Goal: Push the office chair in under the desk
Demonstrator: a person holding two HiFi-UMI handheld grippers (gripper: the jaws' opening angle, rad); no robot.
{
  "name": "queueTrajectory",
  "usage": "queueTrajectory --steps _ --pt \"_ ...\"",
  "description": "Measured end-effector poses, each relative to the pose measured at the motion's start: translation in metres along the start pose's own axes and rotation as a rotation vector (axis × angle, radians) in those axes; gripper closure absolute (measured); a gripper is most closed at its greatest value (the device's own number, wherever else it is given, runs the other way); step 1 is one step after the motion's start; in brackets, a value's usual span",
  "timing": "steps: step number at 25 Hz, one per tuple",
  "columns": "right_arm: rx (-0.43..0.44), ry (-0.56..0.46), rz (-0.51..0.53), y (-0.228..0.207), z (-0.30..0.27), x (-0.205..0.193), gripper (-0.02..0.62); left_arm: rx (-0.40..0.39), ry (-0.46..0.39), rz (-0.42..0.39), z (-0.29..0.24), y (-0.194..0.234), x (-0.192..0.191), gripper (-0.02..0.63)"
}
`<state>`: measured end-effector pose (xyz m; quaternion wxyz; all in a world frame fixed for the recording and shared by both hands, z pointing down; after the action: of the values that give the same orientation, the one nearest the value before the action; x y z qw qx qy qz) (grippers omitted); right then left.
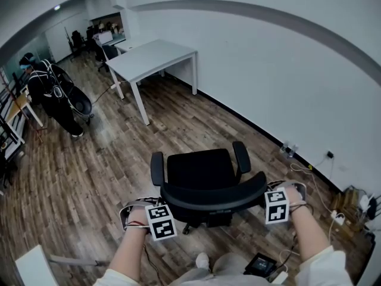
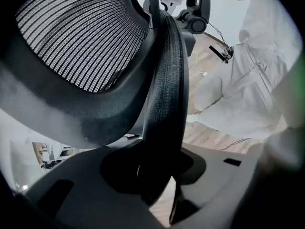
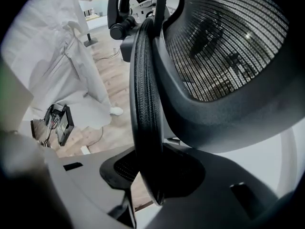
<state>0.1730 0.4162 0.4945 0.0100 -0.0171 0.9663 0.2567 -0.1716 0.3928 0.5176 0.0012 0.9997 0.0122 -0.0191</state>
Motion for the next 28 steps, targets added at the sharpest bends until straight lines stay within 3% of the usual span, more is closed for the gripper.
queueTrajectory --steps 28 --pt "-0.005 -0.069 0.107 -0.164 -0.087 -0.063 0.457 0.021 0.010 0.125 -0.004 0.147 0.066 0.471"
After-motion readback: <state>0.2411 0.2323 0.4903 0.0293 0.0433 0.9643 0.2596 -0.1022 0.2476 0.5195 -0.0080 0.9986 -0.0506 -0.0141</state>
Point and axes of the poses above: the fingertips, and each gripper's own axes: z backward along the fingers, y to its left, x out of its top, the point moved 9 cm from there along z, backward along the fingers, and after that the axes turned 14 degrees about -x, right-handed, at the moved point
